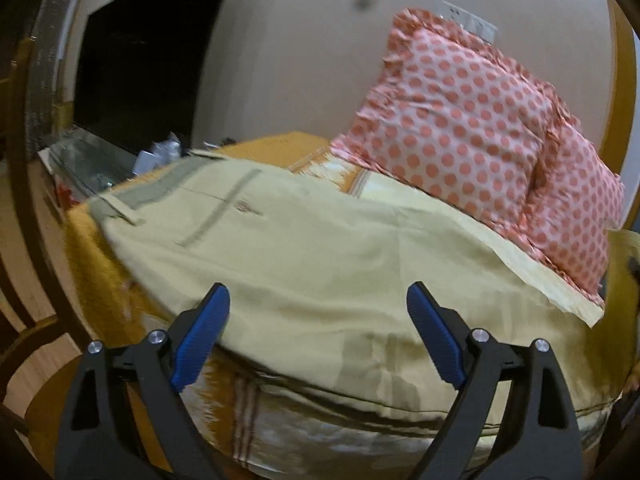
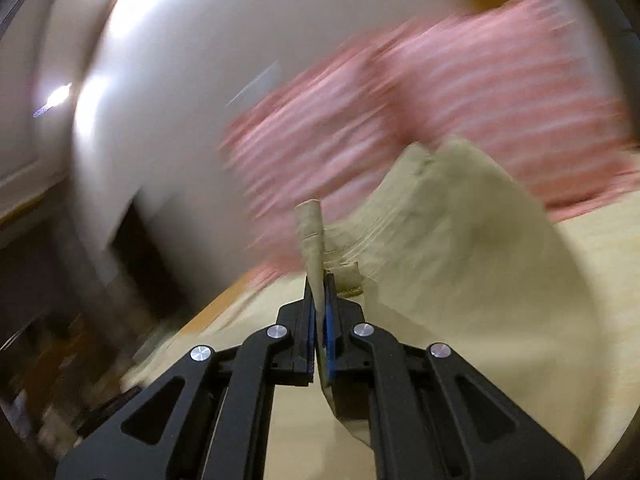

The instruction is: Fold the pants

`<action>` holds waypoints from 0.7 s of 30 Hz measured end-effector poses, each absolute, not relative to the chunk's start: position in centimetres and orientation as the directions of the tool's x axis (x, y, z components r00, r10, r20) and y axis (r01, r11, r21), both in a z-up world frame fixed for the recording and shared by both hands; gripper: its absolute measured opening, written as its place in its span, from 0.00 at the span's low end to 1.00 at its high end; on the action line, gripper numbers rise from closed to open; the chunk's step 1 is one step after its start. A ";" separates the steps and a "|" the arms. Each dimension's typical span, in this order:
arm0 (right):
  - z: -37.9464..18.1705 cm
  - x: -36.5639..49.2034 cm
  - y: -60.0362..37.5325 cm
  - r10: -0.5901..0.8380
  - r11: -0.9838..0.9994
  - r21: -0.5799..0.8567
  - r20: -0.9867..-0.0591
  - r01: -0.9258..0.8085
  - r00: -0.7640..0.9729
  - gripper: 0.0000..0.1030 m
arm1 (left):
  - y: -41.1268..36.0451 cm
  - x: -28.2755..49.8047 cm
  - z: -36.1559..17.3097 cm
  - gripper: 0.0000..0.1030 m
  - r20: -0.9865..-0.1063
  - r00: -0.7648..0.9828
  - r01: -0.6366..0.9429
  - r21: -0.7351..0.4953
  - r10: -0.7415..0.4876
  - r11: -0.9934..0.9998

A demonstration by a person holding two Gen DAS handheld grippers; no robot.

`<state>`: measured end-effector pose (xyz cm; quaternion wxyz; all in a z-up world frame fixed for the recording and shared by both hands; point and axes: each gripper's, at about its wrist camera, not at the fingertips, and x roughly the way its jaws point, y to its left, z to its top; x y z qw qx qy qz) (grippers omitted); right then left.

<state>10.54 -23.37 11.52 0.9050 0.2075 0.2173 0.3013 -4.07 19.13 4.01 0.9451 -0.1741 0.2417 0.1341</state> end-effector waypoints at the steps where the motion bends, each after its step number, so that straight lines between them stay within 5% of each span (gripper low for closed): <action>1: 10.8 10.9 -19.7 0.685 0.711 0.490 -0.324 -0.504 0.652 0.04 | 19.5 -4.4 4.1 0.87 -0.504 0.845 -0.350 -0.267 0.179 0.898; 5: 5.5 9.6 -8.1 0.703 0.647 0.384 -0.636 -0.659 0.320 0.08 | 21.2 -5.1 3.9 0.87 -0.514 0.835 -0.379 -0.281 0.195 0.881; 9: 6.7 7.8 -8.8 0.728 0.645 0.371 -0.565 -0.668 0.389 0.40 | 22.8 -5.5 3.4 0.87 -0.521 0.830 -0.395 -0.298 0.198 0.869; 11: 7.3 8.1 -10.3 0.683 0.713 0.338 -0.531 -0.614 0.502 0.43 | 23.6 -5.5 3.0 0.87 -0.524 0.831 -0.402 -0.330 0.189 0.854; 14: 4.7 10.0 -9.9 0.571 0.785 0.288 -0.678 -0.548 0.463 0.43 | 24.6 -5.5 2.5 0.86 -0.533 0.826 -0.422 -0.371 0.182 0.827; 21: 3.5 9.0 -8.4 0.596 0.760 0.280 -0.659 -0.586 0.458 0.58 | 26.2 -4.8 2.2 0.86 -0.542 0.820 -0.448 -0.405 0.185 0.797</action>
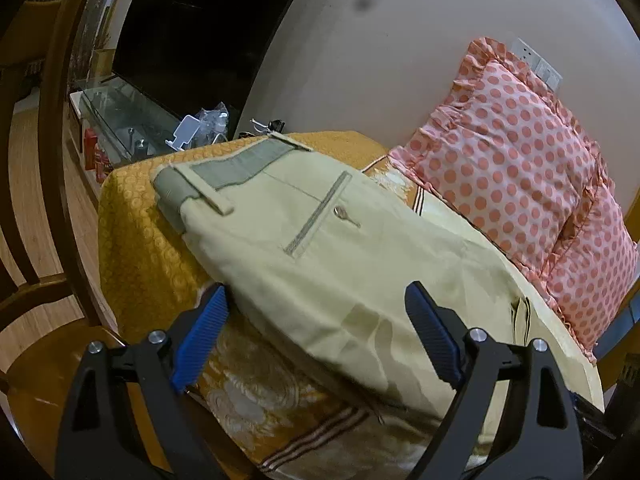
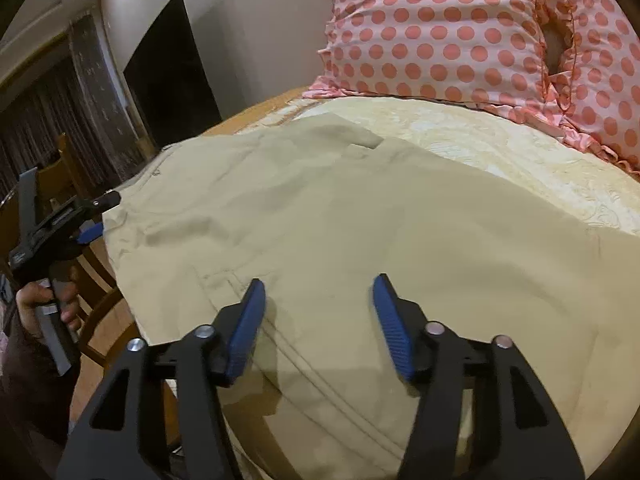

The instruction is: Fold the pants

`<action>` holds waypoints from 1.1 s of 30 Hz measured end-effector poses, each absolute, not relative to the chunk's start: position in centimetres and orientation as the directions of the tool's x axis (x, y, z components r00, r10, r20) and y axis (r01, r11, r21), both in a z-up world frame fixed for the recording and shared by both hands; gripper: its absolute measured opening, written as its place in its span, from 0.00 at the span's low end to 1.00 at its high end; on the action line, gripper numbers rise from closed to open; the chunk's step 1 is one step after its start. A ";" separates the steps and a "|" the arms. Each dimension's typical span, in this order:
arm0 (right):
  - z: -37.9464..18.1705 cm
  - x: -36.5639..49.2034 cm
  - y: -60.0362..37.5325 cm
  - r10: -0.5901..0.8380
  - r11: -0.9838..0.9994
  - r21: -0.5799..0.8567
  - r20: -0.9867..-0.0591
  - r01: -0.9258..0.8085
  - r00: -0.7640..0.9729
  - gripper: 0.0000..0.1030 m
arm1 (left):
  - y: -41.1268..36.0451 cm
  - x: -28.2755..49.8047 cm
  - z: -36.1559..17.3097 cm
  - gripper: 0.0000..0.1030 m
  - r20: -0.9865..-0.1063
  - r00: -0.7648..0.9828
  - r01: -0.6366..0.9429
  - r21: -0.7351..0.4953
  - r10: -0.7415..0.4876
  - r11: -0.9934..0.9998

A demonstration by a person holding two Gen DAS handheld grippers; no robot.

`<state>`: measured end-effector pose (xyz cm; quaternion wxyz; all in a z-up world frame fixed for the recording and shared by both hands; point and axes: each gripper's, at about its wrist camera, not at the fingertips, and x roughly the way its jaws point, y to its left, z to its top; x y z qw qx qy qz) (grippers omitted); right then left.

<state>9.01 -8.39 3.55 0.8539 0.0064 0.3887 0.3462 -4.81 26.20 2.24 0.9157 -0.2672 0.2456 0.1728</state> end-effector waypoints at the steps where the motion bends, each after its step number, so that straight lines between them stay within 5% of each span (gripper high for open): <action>1: 3.7 8.7 -8.7 0.597 0.760 0.280 -0.659 -0.587 0.458 0.59 | 26.3 -4.5 2.3 0.86 -0.551 0.812 -0.454 -0.391 0.191 0.801; 8: 4.7 7.8 -8.7 0.610 0.751 0.293 -0.650 -0.592 0.453 0.64 | 25.8 -3.8 2.3 0.84 -0.579 0.783 -0.497 -0.360 0.229 0.790; 10: 4.7 7.9 -8.7 0.615 0.748 0.299 -0.647 -0.592 0.451 0.67 | 26.1 -3.5 2.2 0.53 -0.585 0.788 -0.485 -0.396 0.193 0.780; 13: 4.7 7.8 -8.9 0.622 0.746 0.308 -0.640 -0.590 0.452 0.68 | 27.4 -3.4 1.9 0.27 -0.597 0.780 -0.522 -0.454 0.188 0.722; 16: 4.6 7.5 -9.2 0.632 0.742 0.322 -0.628 -0.588 0.453 0.68 | 29.9 -4.7 0.6 0.14 -0.555 0.827 -0.492 -0.641 0.086 0.589; 18: 4.6 7.4 -9.6 0.646 0.734 0.342 -0.618 -0.586 0.448 0.68 | 30.2 -4.8 0.5 0.11 -0.546 0.835 -0.480 -0.661 0.069 0.576; 22: 5.0 7.1 -11.1 0.674 0.720 0.392 -0.592 -0.572 0.443 0.68 | 27.3 -3.1 4.5 0.08 -0.544 0.823 -0.464 -0.482 0.161 0.744; 27: 6.7 6.2 -16.4 0.659 0.751 0.427 -0.518 -0.503 0.545 0.68 | 20.5 0.7 12.1 0.07 -0.447 0.887 -0.271 -0.295 0.118 0.916; 33: 8.3 5.3 -27.2 0.506 0.822 0.508 -0.444 -0.257 0.739 0.68 | 3.9 3.7 16.8 0.07 -0.375 0.888 0.253 -0.080 -0.264 0.964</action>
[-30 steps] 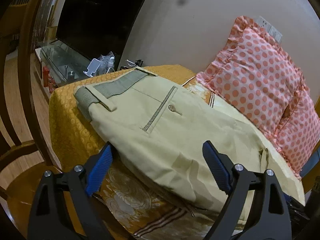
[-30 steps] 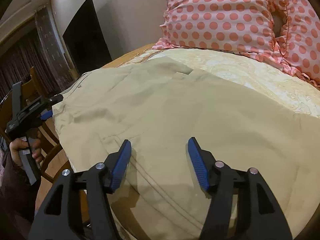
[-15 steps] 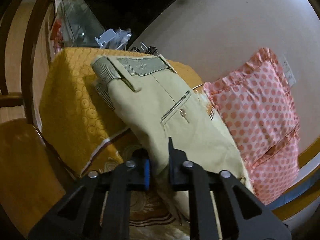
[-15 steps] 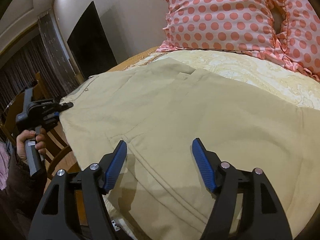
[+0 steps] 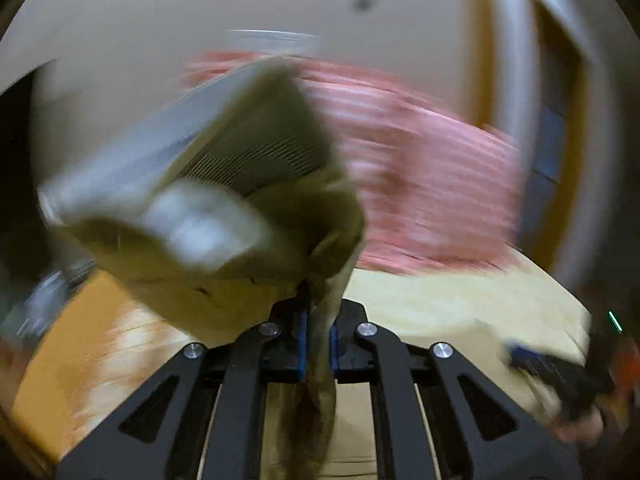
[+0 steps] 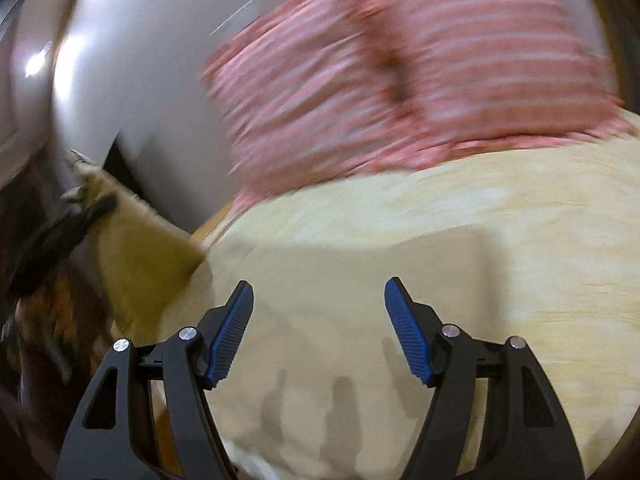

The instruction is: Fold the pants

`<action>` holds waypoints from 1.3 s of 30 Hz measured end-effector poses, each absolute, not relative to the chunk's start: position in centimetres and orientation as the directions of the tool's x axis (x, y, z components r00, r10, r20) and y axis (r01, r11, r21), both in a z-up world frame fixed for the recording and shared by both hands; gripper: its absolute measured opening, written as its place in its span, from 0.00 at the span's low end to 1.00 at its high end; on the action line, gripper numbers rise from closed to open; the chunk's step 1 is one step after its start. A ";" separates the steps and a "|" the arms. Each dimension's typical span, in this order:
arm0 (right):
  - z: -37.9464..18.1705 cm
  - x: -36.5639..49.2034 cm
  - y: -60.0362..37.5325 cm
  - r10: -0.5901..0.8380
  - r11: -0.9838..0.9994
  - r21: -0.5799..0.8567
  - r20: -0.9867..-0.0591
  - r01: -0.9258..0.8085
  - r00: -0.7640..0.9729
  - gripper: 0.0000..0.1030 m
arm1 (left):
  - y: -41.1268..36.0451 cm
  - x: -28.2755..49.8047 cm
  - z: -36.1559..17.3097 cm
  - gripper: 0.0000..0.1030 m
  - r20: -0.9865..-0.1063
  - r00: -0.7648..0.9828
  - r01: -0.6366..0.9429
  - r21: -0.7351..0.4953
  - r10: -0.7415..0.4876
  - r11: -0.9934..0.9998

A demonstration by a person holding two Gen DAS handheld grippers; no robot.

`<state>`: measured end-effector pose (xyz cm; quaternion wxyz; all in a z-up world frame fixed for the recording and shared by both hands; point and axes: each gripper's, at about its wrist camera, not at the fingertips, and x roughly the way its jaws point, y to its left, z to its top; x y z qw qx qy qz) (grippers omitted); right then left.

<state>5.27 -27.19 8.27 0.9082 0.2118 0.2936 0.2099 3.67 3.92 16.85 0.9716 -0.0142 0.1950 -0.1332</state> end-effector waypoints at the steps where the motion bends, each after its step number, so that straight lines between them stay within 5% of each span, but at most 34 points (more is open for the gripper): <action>1: 8.2 5.1 -28.9 0.481 0.819 0.532 -0.438 -0.212 0.759 0.68 | 0.6 3.5 16.2 0.07 -0.395 0.851 0.356 -0.048 -0.345 0.933; 4: 7.6 4.3 -33.9 0.438 0.771 0.629 -0.413 -0.098 0.798 0.68 | -6.8 2.5 12.1 0.08 -0.514 0.720 0.564 0.041 -0.467 0.825; 9: 6.0 4.9 -37.2 0.482 0.682 0.731 -0.415 -0.033 0.771 0.68 | -10.7 1.7 4.9 0.10 -0.690 0.567 0.673 0.073 -0.449 0.736; 12: 4.8 6.4 -37.1 0.569 0.615 0.787 -0.405 -0.043 0.716 0.68 | -8.4 0.7 6.2 0.20 -0.668 0.555 0.685 0.029 -0.496 0.728; 13: 4.3 7.1 -36.7 0.595 0.604 0.796 -0.417 -0.039 0.687 0.68 | -7.4 0.3 7.3 0.30 -0.642 0.559 0.687 0.004 -0.525 0.727; 14: 4.1 7.5 -36.3 0.608 0.604 0.797 -0.433 -0.033 0.666 0.68 | -6.8 0.0 8.2 0.51 -0.614 0.574 0.679 -0.013 -0.542 0.734; 16: 3.3 8.7 -35.1 0.613 0.635 0.772 -0.488 -0.021 0.622 0.68 | -3.1 0.2 10.2 0.65 -0.542 0.647 0.610 -0.053 -0.537 0.790; 21: 3.1 10.8 -33.0 0.613 0.696 0.715 -0.541 -0.069 0.576 0.61 | 5.3 8.4 8.5 0.57 -0.633 0.679 0.318 -0.204 -0.373 0.926; 24: 2.9 12.0 -32.6 0.578 0.740 0.670 -0.580 -0.068 0.574 0.56 | 7.9 12.2 5.8 0.51 -0.704 0.595 0.251 -0.296 -0.388 0.922; 28: 2.5 13.0 -32.6 0.596 0.734 0.674 -0.586 -0.078 0.549 0.27 | 8.7 15.0 4.1 0.51 -0.713 0.522 0.238 -0.406 -0.469 0.882; 30: 2.4 13.0 -32.8 0.613 0.726 0.682 -0.581 -0.091 0.536 0.23 | 8.9 15.7 3.4 0.53 -0.712 0.493 0.224 -0.451 -0.500 0.864; 39: 1.9 14.5 -33.2 0.639 0.699 0.712 -0.583 -0.064 0.502 0.33 | 10.7 17.5 3.1 0.58 -0.708 0.497 0.122 -0.515 -0.502 0.848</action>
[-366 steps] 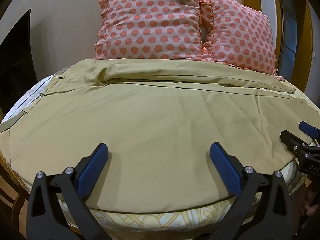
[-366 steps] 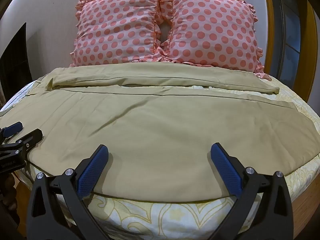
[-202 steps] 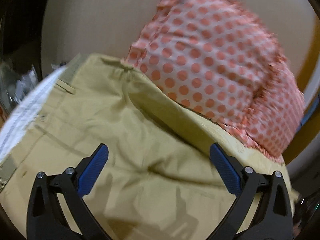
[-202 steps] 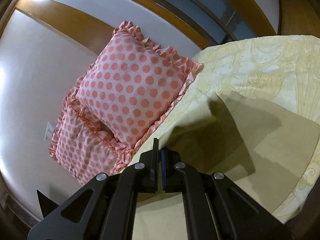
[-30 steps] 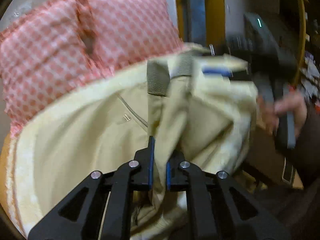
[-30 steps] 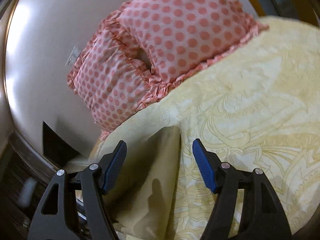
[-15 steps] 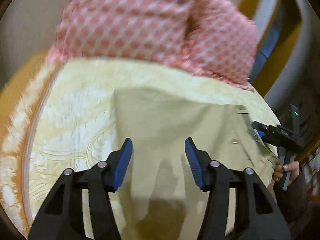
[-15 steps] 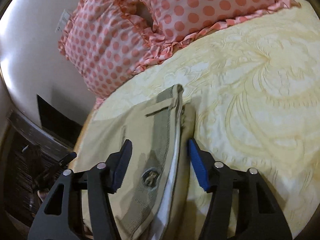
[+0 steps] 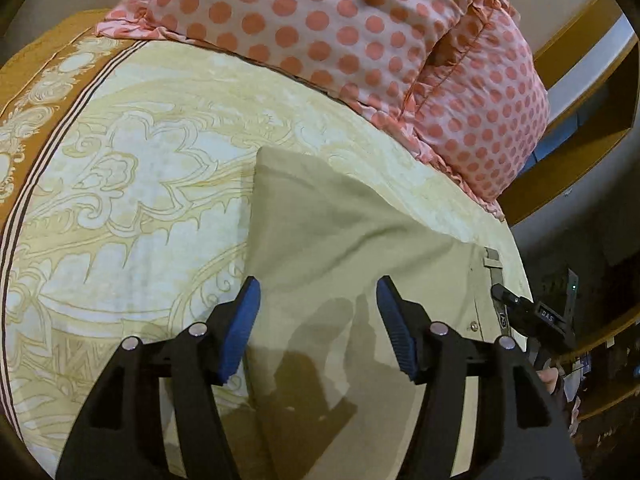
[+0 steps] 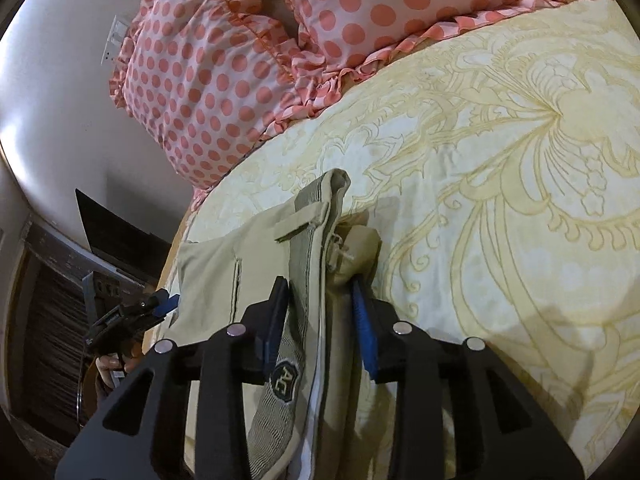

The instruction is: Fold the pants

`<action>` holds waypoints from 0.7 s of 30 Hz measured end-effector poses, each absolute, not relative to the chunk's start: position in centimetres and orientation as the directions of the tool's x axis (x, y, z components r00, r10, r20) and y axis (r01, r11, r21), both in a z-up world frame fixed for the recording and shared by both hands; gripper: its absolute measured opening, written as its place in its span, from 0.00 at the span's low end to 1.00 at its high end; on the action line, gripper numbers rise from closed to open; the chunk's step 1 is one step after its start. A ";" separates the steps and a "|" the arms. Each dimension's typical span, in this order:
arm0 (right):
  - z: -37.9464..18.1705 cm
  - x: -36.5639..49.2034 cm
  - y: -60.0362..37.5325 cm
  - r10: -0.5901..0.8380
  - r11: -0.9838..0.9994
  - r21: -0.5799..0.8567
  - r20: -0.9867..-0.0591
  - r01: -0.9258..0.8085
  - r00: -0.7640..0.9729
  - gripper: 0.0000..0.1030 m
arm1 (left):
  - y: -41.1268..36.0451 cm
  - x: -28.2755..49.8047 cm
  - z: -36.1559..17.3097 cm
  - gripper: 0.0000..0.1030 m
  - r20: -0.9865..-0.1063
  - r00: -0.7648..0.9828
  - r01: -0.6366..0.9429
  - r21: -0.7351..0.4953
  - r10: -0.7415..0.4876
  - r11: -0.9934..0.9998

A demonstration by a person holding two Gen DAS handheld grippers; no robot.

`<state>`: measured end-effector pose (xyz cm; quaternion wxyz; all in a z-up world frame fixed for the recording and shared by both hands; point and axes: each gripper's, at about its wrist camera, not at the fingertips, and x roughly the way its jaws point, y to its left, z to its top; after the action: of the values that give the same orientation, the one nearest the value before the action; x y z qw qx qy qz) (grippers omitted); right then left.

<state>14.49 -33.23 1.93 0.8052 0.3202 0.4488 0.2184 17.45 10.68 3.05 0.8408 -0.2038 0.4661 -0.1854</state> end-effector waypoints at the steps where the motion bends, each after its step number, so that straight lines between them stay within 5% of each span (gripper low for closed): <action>1: 1.9 14.6 -33.2 0.642 0.698 0.713 -0.582 -0.067 0.499 0.33 | 10.5 17.5 3.2 0.58 -0.713 0.503 0.112 -0.506 -0.488 0.855; 4: 1.9 14.5 -33.6 0.658 0.681 0.729 -0.570 -0.066 0.492 0.35 | 10.3 17.4 3.9 0.72 -0.753 0.539 0.059 -0.413 -0.377 0.909; 7: 2.0 14.5 -33.4 0.660 0.686 0.722 -0.567 -0.088 0.493 0.41 | 10.5 17.6 3.0 0.73 -0.753 0.509 0.079 -0.441 -0.417 0.894; 9: 2.3 14.5 -32.7 0.650 0.708 0.696 -0.578 -0.118 0.493 0.42 | 9.7 17.8 3.1 0.63 -0.756 0.503 0.115 -0.423 -0.420 0.899; 11: 2.5 14.5 -32.5 0.661 0.705 0.696 -0.572 -0.140 0.486 0.15 | 9.2 17.9 3.2 0.10 -0.751 0.497 0.133 -0.430 -0.435 0.893; 14: 2.7 15.5 -33.4 0.705 0.642 0.759 -0.527 -0.111 0.475 0.12 | 8.6 18.6 4.3 0.03 -0.753 0.499 0.168 -0.400 -0.428 0.901; 21: 5.7 22.5 -35.3 0.640 0.689 0.716 -0.527 -0.114 0.559 0.12 | 5.6 24.7 8.1 0.02 -0.709 0.604 0.212 -0.295 -0.363 0.932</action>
<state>22.49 -35.27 5.66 0.8225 0.3210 0.4097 0.2294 24.73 5.60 8.06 0.8911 -0.0905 0.4145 -0.1613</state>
